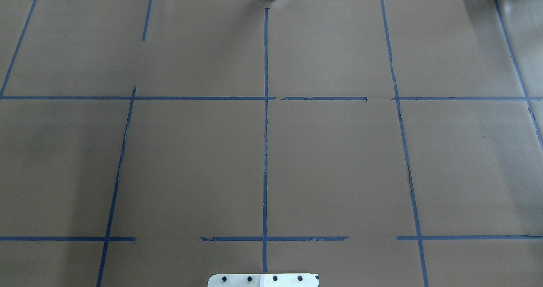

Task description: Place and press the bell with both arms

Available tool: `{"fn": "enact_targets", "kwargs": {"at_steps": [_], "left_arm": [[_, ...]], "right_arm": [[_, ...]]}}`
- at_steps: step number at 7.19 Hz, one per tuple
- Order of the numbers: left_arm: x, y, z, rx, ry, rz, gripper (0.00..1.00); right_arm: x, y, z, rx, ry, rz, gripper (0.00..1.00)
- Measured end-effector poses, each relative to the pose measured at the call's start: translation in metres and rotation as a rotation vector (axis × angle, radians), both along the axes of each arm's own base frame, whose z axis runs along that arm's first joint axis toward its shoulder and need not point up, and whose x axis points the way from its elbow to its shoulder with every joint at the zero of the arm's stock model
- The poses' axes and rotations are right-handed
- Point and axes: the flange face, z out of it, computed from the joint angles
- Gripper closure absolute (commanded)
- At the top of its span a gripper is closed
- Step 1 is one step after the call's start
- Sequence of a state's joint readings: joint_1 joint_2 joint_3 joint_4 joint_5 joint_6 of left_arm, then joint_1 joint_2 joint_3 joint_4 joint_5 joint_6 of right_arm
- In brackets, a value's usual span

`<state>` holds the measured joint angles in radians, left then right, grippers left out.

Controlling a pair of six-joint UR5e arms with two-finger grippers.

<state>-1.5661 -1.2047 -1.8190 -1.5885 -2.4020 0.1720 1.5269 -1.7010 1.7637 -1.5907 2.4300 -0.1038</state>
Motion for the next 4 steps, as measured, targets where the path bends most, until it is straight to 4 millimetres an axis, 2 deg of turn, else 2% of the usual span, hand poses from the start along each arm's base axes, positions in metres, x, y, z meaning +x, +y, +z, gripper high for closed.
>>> {"fn": "enact_targets", "kwargs": {"at_steps": [2, 4], "left_arm": [[0.03, 0.001, 0.019, -0.058, -0.006, 0.054, 0.0], [0.063, 0.01, 0.044, -0.105, -0.015, 0.153, 0.0]], "right_arm": [[-0.025, -0.005, -0.01, 0.067, -0.036, -0.042, 0.0], [-0.037, -0.007, -0.016, 0.104, -0.053, -0.055, 0.0]]}}
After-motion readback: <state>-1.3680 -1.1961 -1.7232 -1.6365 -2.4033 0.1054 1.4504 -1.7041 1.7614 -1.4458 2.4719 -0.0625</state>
